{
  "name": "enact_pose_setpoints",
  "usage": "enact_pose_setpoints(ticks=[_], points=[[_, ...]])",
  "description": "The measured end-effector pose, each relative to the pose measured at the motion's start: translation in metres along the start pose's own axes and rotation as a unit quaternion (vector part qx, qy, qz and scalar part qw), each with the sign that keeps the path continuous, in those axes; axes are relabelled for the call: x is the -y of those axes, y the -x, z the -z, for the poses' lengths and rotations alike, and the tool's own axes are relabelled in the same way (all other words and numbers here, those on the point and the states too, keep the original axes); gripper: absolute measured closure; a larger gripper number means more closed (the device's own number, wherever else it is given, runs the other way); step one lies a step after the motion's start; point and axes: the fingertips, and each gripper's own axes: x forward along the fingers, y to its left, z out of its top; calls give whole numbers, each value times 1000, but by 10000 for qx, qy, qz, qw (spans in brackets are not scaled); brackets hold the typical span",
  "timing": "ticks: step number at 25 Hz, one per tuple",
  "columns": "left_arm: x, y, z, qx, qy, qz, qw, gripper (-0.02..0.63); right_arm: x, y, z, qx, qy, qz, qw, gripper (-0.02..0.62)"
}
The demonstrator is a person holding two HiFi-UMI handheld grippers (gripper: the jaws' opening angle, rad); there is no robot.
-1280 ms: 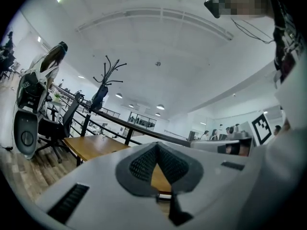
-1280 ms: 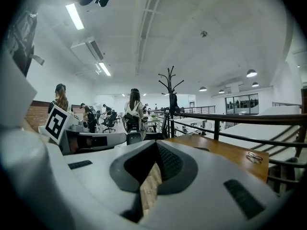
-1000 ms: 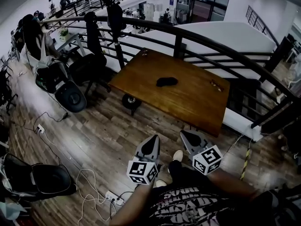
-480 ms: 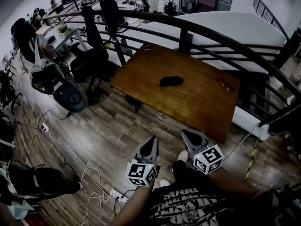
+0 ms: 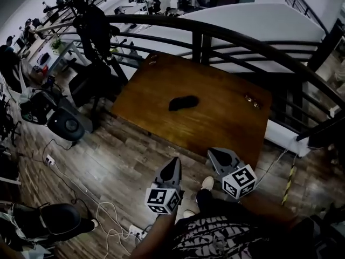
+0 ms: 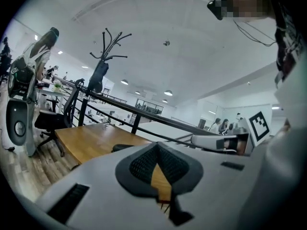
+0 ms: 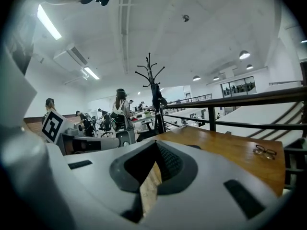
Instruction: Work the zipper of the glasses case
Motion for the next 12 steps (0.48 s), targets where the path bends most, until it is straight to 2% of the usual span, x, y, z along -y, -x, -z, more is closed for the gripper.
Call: enact_pose_setpoints(ticks=[3, 10, 12], points=[[23, -22, -11, -11, -113, 60, 9999, 600, 27, 14, -7, -34, -103, 63, 9999, 603], [34, -71, -49, 199, -243, -448, 9985, 599, 91, 16, -49, 158, 5, -153, 9998, 603], [19, -78, -53, 212, -267, -537, 9980, 600, 96, -6, -53, 178, 25, -173, 9997, 603]])
